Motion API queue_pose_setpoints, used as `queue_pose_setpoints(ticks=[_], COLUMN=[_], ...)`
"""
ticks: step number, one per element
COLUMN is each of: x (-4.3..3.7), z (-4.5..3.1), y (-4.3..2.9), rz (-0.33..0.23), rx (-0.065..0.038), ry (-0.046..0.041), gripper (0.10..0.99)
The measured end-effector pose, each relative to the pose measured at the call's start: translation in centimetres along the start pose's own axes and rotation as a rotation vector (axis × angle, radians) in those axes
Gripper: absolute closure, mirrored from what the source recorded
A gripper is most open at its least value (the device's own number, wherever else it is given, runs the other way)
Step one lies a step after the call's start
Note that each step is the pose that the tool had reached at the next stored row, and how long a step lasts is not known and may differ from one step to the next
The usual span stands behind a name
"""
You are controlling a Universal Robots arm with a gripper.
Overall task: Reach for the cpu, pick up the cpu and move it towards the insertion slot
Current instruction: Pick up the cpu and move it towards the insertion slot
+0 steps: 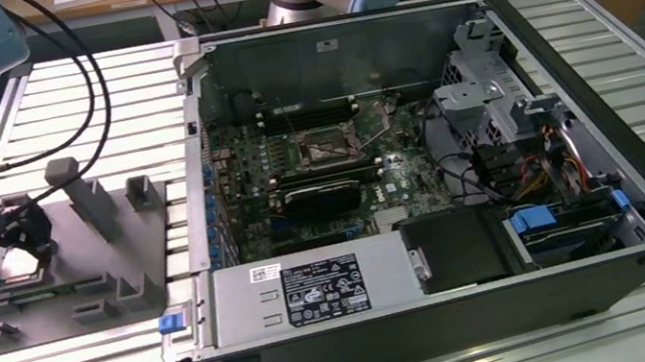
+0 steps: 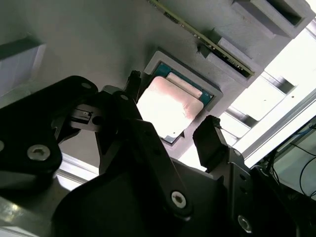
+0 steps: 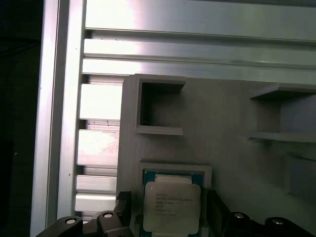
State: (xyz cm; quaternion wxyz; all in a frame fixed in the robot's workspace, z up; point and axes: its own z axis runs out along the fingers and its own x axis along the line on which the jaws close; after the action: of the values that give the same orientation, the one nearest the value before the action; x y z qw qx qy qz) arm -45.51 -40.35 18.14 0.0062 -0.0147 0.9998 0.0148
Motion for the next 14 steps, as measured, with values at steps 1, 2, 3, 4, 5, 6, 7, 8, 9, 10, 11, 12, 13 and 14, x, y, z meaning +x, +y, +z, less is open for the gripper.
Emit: queue_pose_setpoints(ticks=[1,2,3,4,5,6,7,8,9,10,11,12,13,14], x=[0.00,0.00,0.00,-0.02,-0.05,-0.05,-0.05,-0.05,-0.06,-0.06,-0.07,-0.07,-0.08,-0.08], z=[0.01,0.01,0.01,0.02,0.03,0.03,0.02,0.01,0.01,0.01,0.01,0.01,0.01,0.01], y=[0.00,0.00,0.00,0.00,0.00,0.00,0.00,0.00,0.00,0.00,0.00,0.00,0.00,0.00], rz=[0.000,0.000,0.000,0.000,0.000,0.000,0.000,0.000,0.000,0.000,0.000,0.000,0.000,0.000], rx=[0.000,0.000,0.000,0.000,0.000,0.000,0.000,0.000,0.000,0.000,0.000,0.000,0.000,0.000], ry=[-0.0001,-0.0001,-0.0001,-0.0001,-0.0004,-0.0003,-0.0001,0.0001,0.0002,0.0001,0.0000,0.0000,0.0001,0.0001], gripper=[0.380,0.380,0.380,0.380,0.380,0.380,0.380,0.380,0.380,0.380,0.380,0.380,0.396,0.396])
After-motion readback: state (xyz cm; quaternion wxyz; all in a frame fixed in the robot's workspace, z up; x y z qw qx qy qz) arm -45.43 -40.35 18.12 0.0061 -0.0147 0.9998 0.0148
